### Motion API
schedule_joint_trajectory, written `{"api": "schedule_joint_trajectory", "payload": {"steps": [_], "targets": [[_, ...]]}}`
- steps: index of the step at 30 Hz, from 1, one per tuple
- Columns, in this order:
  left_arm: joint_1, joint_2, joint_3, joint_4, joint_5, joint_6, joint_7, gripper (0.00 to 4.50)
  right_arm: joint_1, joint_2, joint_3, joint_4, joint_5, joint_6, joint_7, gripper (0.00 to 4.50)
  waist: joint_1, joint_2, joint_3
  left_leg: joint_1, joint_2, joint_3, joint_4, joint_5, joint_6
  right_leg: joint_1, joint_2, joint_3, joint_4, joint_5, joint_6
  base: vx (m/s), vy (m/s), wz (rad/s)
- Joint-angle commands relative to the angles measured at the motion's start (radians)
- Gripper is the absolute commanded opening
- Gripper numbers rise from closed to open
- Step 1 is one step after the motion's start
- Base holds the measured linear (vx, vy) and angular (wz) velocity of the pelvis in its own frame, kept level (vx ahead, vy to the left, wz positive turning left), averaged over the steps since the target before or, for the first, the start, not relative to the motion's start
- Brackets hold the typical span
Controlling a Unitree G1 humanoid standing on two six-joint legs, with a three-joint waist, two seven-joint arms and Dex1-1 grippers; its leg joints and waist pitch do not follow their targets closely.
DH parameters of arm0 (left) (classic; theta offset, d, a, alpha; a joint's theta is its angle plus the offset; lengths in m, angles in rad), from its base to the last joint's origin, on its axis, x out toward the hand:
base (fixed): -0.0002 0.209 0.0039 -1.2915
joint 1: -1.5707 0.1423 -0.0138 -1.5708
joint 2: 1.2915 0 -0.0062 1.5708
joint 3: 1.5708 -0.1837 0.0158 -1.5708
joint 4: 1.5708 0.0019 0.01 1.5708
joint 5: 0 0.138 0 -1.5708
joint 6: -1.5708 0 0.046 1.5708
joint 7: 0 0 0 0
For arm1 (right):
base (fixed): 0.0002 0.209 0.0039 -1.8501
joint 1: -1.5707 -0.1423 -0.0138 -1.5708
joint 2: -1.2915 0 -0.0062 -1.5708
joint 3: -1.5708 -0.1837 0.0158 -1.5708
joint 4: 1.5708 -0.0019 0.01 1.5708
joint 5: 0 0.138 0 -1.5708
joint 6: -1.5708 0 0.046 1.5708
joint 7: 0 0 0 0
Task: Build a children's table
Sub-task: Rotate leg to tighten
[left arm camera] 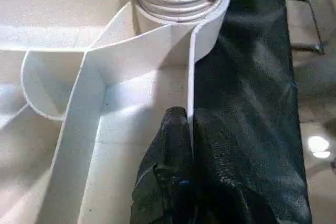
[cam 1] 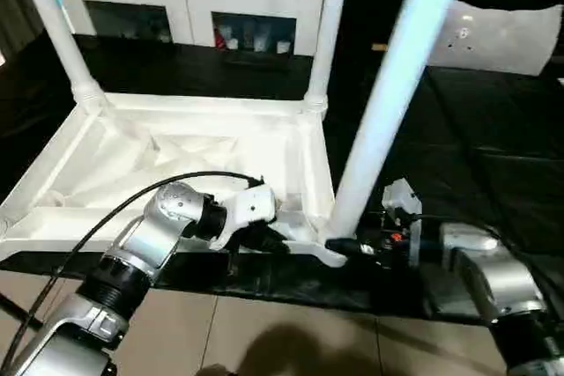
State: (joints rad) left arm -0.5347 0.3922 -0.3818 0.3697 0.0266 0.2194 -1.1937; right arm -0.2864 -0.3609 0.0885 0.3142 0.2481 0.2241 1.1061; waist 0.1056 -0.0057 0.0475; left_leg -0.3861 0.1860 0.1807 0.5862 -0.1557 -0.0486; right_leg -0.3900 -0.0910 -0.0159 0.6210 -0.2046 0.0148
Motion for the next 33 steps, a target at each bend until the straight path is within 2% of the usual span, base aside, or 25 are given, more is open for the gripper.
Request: {"api": "schedule_joint_trajectory", "payload": {"steps": [1, 2, 3, 4, 5, 7, 8, 9, 12, 13, 14, 15, 17, 19, 24, 25, 28, 33], "targets": [[-0.004, -0.107, 0.008, -0.052, -0.026, 0.071, 0.126, 0.0, 0.011, 0.109, 0.023, -0.026, 0.037, 0.034, -0.121, 2.64, -0.008, -0.005, -0.045, 0.028, 0.036, -0.016, -0.087, -0.421, -0.033, 0.012, -0.047, 0.019, -0.098, -0.42, -0.173, 0.0, 0.0, 0.0], [-0.005, -0.118, 0.012, -0.052, -0.023, 0.082, 0.143, 0.0, 0.009, 0.123, 0.016, -0.023, 0.037, 0.036, -0.145, 2.64, -0.013, -0.005, -0.046, 0.032, 0.036, -0.021, -0.088, -0.448, -0.048, 0.011, -0.049, 0.017, -0.102, -0.465, -0.156, 0.0, 0.0, 0.0], [-0.009, -0.137, 0.017, -0.051, -0.018, 0.101, 0.175, 0.0, 0.007, 0.149, 0.004, -0.018, 0.036, 0.04, -0.19, 2.64, -0.022, -0.007, -0.05, 0.03, 0.036, -0.023, -0.09, -0.445, -0.053, 0.012, -0.048, 0.017, -0.101, -0.456, -0.148, 0.0, 0.0, 0.0], [-0.011, -0.147, 0.021, -0.051, -0.015, 0.112, 0.193, 0.0, 0.006, 0.163, -0.003, -0.017, 0.034, 0.043, -0.215, 2.64, -0.027, -0.007, -0.053, 0.021, 0.035, -0.027, -0.094, -0.42, -0.048, 0.022, -0.048, 0.014, -0.099, -0.419, -0.143, 0.0, 0.0, 0.0], [-0.017, -0.177, 0.029, -0.048, -0.004, 0.137, 0.244, 0.0, -0.006, 0.204, -0.029, -0.001, 0.032, 0.047, -0.293, 2.63, -0.029, -0.003, -0.053, 0.021, 0.034, -0.024, -0.094, -0.406, -0.045, 0.019, -0.044, 0.014, -0.098, -0.377, -0.146, 0.0, 0.0, 0.0], [-0.03, -0.242, 0.048, -0.044, 0.022, 0.188, 0.356, 0.0, -0.038, 0.287, -0.09, 0.043, 0.025, 0.051, -0.472, 2.63, -0.042, -0.006, -0.053, 0.023, 0.033, -0.02, -0.091, -0.406, -0.046, 0.012, -0.044, 0.017, -0.097, -0.345, -0.164, 0.0, 0.0, 0.0], [-0.034, -0.267, 0.056, -0.044, 0.032, 0.207, 0.399, 0.0, -0.05, 0.316, -0.114, 0.059, 0.022, 0.052, -0.542, 2.63, -0.046, -0.007, -0.058, 0.022, 0.03, -0.022, -0.088, -0.388, -0.041, 0.017, -0.045, 0.015, -0.097, -0.345, -0.163, 0.0, 0.0, 0.0], [-0.034, -0.267, 0.056, -0.044, 0.032, 0.207, 0.399, 0.0, -0.05, 0.316, -0.114, 0.059, 0.022, 0.052, -0.542, 2.62, -0.048, -0.007, -0.058, 0.019, 0.03, -0.019, -0.088, -0.373, -0.035, 0.017, -0.042, 0.016, -0.097, -0.326, -0.163, 0.0, 0.0, 0.0], [-0.054, -0.335, 0.072, -0.035, 0.062, 0.234, 0.514, 0.0, -0.082, 0.36, -0.144, 0.113, -0.022, 0.02, -0.681, 2.6, -0.046, -0.007, -0.062, 0.017, 0.029, -0.012, -0.08, -0.295, -0.002, 0.018, -0.038, 0.019, -0.093, -0.21, -0.178, 0.0, 0.0, 0.0], [-0.058, -0.344, 0.073, -0.033, 0.066, 0.234, 0.526, 0.0, -0.087, 0.37, -0.158, 0.118, -0.015, 0.014, -0.689, 2.6, -0.042, -0.007, -0.066, 0.013, 0.026, -0.01, -0.076, -0.258, 0.009, 0.023, -0.04, 0.02, -0.09, -0.177, -0.181, 0.0, 0.0, 0.0], [-0.059, -0.345, 0.073, -0.033, 0.067, 0.234, 0.526, 0.0, -0.087, 0.373, -0.162, 0.118, -0.011, 0.014, -0.688, 2.93, -0.037, -0.007, -0.069, 0.011, 0.027, -0.009, -0.073, -0.21, 0.024, 0.026, -0.038, 0.018, -0.085, -0.114, -0.188, 0.0, 0.0, 0.0], [-0.06, -0.346, 0.073, -0.032, 0.068, 0.234, 0.527, 0.0, -0.088, 0.377, -0.167, 0.118, -0.006, 0.013, -0.688, 2.93, -0.037, -0.008, -0.068, 0.009, 0.025, -0.007, -0.071, -0.195, 0.034, 0.027, -0.036, 0.018, -0.083, -0.087, -0.192, 0.0, 0.0, 0.0], [-0.064, -0.326, 0.063, -0.027, 0.072, 0.216, 0.511, 0.0, -0.08, 0.367, -0.174, 0.103, 0.003, 0.001, -0.67, 3.27, -0.033, -0.007, -0.069, 0.009, 0.024, -0.006, -0.069, -0.167, 0.059, 0.03, -0.036, 0.017, -0.079, -0.039, -0.203, 0.0, 0.0, 0.0], [-0.062, -0.319, 0.062, -0.03, 0.077, 0.216, 0.506, 0.0, -0.075, 0.365, -0.178, 0.096, -0.001, -0.002, -0.67, 3.45, -0.032, -0.006, -0.067, 0.009, 0.026, -0.006, -0.069, -0.164, 0.063, 0.03, -0.035, 0.016, -0.079, -0.04, -0.206, 0.0, 0.0, 0.0], [-0.047, -0.284, 0.055, -0.039, 0.077, 0.212, 0.464, 0.0, -0.054, 0.329, -0.178, 0.069, -0.003, -0.019, -0.641, 3.99, -0.031, -0.006, -0.063, 0.012, 0.029, -0.007, -0.075, -0.216, 0.04, 0.029, -0.035, 0.016, -0.086, -0.119, -0.198, 0.0, 0.0, 0.0], [-0.043, -0.273, 0.053, -0.038, 0.076, 0.208, 0.451, 0.0, -0.049, 0.316, -0.177, 0.065, -0.001, -0.024, -0.627, 3.99, -0.032, -0.008, -0.063, 0.012, 0.029, -0.007, -0.076, -0.227, 0.036, 0.029, -0.035, 0.016, -0.087, -0.132, -0.195, 0.0, 0.0, 0.0], [-0.036, -0.202, 0.044, -0.02, 0.072, 0.157, 0.37, 0.0, -0.019, 0.231, -0.157, 0.03, 0.007, -0.049, -0.5, 4.32, -0.029, -0.008, -0.062, 0.011, 0.029, -0.008, -0.076, -0.234, 0.039, 0.031, -0.035, 0.016, -0.089, -0.144, -0.178, 0.0, 0.0, 0.0], [-0.036, -0.133, 0.03, 0.006, 0.068, 0.086, 0.279, 0.0, -0.005, 0.139, -0.132, 0.002, 0.009, -0.061, -0.352, 4.46, -0.03, -0.009, -0.063, 0.011, 0.03, -0.007, -0.074, -0.228, 0.046, 0.029, -0.036, 0.016, -0.086, -0.13, -0.195, 0.0, 0.0, 0.0]]}}
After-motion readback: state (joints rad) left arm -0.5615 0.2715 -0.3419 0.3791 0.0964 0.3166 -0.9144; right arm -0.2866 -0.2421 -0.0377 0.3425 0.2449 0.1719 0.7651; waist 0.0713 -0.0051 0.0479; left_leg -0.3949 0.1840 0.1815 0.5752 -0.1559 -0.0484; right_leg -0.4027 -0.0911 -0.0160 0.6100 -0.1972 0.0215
